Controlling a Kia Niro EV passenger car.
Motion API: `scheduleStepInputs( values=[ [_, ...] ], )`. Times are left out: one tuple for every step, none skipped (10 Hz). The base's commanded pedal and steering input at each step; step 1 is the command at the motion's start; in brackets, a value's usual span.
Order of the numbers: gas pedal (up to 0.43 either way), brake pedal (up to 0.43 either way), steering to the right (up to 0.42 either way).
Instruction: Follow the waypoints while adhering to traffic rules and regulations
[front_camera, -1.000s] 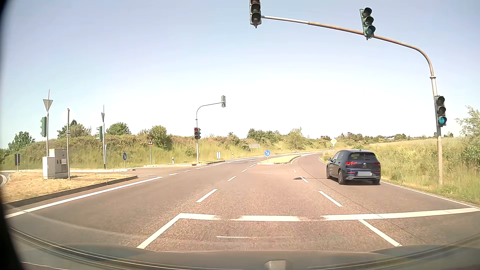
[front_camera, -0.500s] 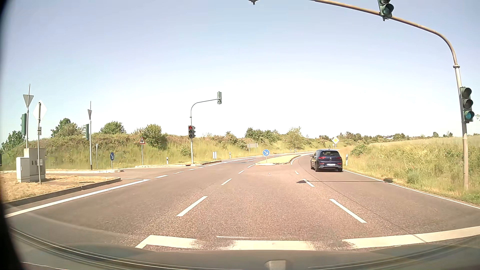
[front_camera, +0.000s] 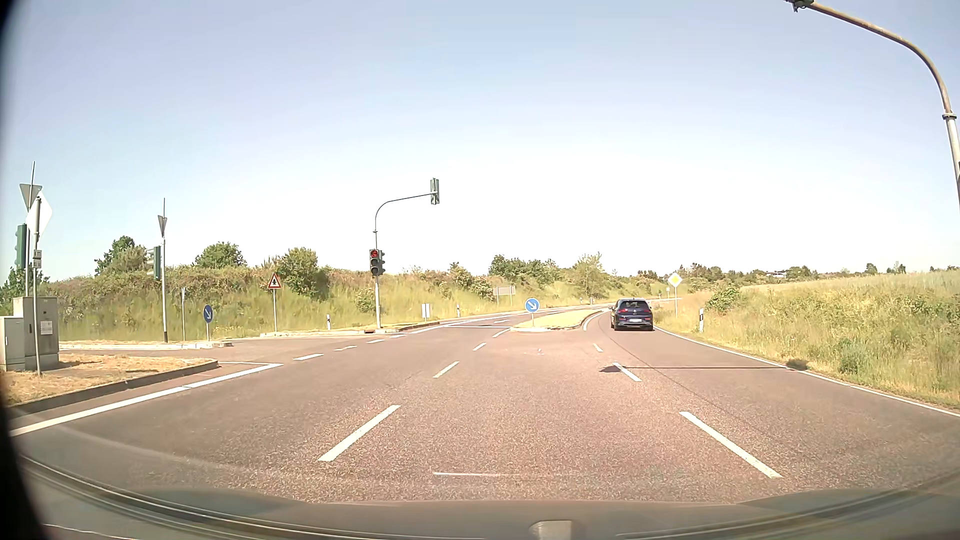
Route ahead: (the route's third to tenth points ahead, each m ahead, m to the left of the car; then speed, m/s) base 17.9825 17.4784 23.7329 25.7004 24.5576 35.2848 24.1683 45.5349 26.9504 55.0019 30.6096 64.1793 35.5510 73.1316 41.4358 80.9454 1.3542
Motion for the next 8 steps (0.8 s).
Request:
scheduleStepInputs(
  values=[
    [0.0,0.36,0.004],
    [0.0,0.348,0.005],
    [0.0,0.317,0.004],
    [0.0,0.287,0.004],
    [0.0,0.268,0.004],
    [0.0,0.256,0.004],
    [0.0,0.244,0.004],
    [0.0,0.238,0.004]
  ],
)
